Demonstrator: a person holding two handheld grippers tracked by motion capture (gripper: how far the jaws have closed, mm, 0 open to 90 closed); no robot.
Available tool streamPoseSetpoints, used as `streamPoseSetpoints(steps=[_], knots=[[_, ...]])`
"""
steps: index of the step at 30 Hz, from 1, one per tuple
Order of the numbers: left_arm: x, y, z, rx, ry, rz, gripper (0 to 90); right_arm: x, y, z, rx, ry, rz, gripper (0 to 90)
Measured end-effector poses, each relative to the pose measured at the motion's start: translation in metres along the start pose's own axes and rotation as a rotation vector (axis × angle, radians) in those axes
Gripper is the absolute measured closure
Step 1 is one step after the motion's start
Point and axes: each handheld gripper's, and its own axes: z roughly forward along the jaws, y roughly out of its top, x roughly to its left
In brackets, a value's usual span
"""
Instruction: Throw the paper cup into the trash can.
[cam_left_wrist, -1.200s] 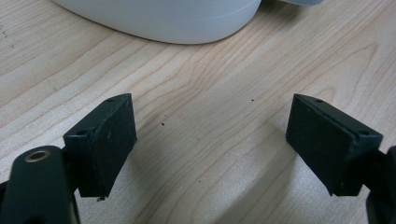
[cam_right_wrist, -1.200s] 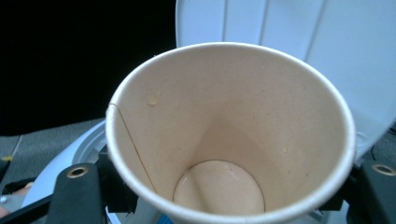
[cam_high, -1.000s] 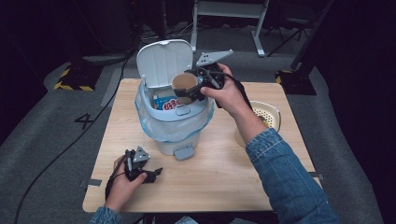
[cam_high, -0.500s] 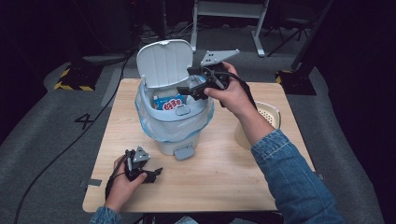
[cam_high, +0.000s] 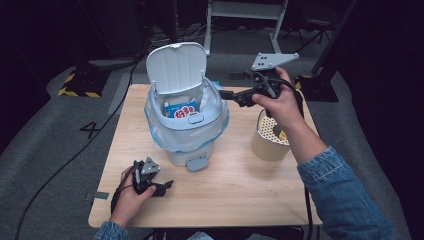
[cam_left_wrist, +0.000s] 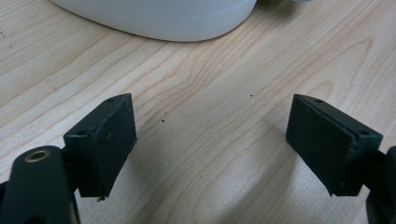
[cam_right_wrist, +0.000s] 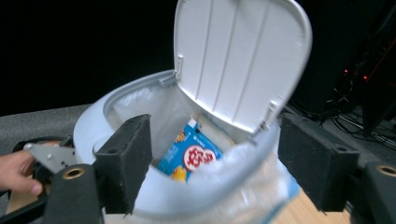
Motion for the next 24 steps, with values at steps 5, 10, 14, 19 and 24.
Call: streamPoseSetpoints(steps=[5,10,14,19,24], knots=[[0.0,0.0,0.0,0.001,-0.001,0.0,16.5,-0.009,-0.014,-0.027,0.023,-0.022,0.007,28.0],[0.0,0.0,0.0,0.0,-0.001,0.001,16.5,-0.016,-0.027,-0.054,0.028,-0.044,0.034,28.4],[0.0,0.0,0.0,0.001,-0.001,0.0,16.5,-0.02,-0.04,-0.077,0.042,-0.074,0.061,31.8],[0.0,0.0,0.0,0.001,-0.001,0.0,16.5,-0.021,-0.056,-0.099,0.085,-0.127,0.061,32.0],[0.0,-0.001,-0.001,-0.003,-0.005,0.0,16.5,-0.022,-0.077,-0.121,0.101,-0.154,0.086,31.3]])
